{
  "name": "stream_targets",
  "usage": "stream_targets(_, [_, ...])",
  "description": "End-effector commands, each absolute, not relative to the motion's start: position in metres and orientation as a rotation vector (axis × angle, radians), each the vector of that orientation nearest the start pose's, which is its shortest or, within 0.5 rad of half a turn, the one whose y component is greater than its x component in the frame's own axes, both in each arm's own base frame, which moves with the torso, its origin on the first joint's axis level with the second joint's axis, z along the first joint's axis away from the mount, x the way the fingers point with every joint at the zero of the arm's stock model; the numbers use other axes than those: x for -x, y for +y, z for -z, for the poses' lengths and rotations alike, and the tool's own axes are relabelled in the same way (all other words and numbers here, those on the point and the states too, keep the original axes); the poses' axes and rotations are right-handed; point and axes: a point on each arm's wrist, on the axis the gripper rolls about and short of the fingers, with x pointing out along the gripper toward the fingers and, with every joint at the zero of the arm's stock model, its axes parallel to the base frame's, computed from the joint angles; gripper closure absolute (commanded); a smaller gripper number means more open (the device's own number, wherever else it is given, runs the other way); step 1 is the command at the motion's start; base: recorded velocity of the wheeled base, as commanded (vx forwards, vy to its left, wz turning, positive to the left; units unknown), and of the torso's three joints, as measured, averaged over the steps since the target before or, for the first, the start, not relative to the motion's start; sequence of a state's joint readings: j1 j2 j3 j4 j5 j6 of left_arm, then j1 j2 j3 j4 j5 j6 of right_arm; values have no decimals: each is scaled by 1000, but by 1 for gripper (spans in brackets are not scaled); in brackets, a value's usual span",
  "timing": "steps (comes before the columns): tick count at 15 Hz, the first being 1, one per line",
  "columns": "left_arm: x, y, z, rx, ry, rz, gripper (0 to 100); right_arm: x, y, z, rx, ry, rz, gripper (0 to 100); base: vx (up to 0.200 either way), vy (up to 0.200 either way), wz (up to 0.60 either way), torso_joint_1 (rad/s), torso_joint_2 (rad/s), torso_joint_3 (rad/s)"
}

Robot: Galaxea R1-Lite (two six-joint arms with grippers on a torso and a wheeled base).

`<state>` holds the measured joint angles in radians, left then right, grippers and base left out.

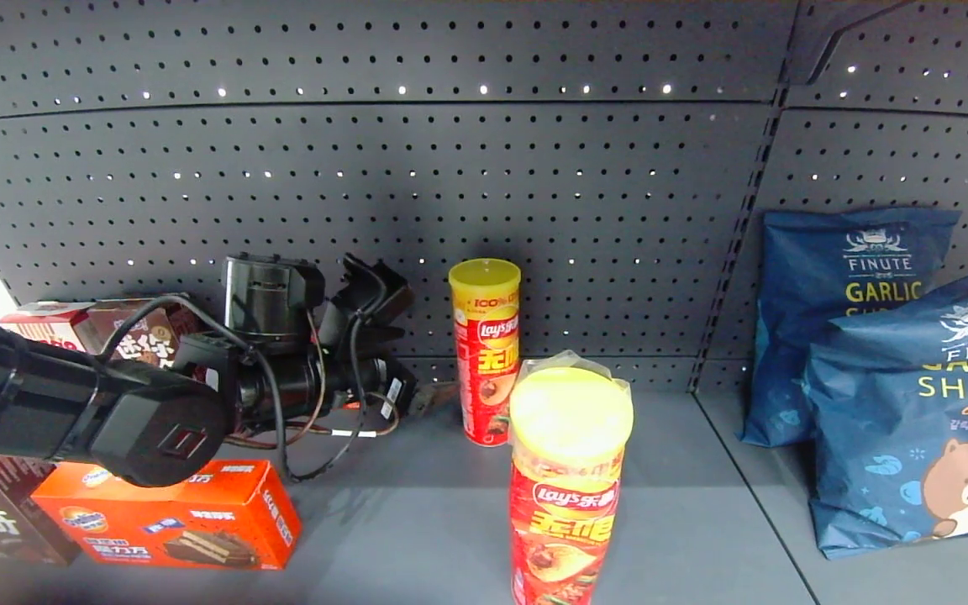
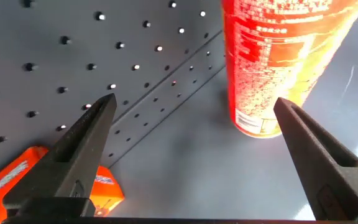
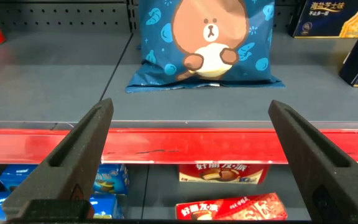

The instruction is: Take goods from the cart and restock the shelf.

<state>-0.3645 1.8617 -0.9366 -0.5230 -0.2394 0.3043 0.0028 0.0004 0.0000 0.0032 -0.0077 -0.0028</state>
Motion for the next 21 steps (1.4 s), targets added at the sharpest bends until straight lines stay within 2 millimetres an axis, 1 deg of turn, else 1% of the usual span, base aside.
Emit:
stream_targets(1, [-328, -132, -142, -322, 345, 643, 0, 23, 0, -75, 3, 3, 5, 0, 0, 0, 0, 0, 0, 0])
stream_targets(3, [-333, -133, -137, -324, 356, 631, 0, 23, 0, -75, 3, 3, 5, 0, 0, 0, 0, 0, 0, 0])
stream_targets(7, [-344, -135, -135, -321, 354, 603, 0, 23, 0, -75, 3, 3, 5, 0, 0, 0, 0, 0, 0, 0])
stream_targets(21, [-344, -143, -130, -323, 364, 623, 0, 23, 0, -75, 3, 3, 5, 0, 0, 0, 0, 0, 0, 0])
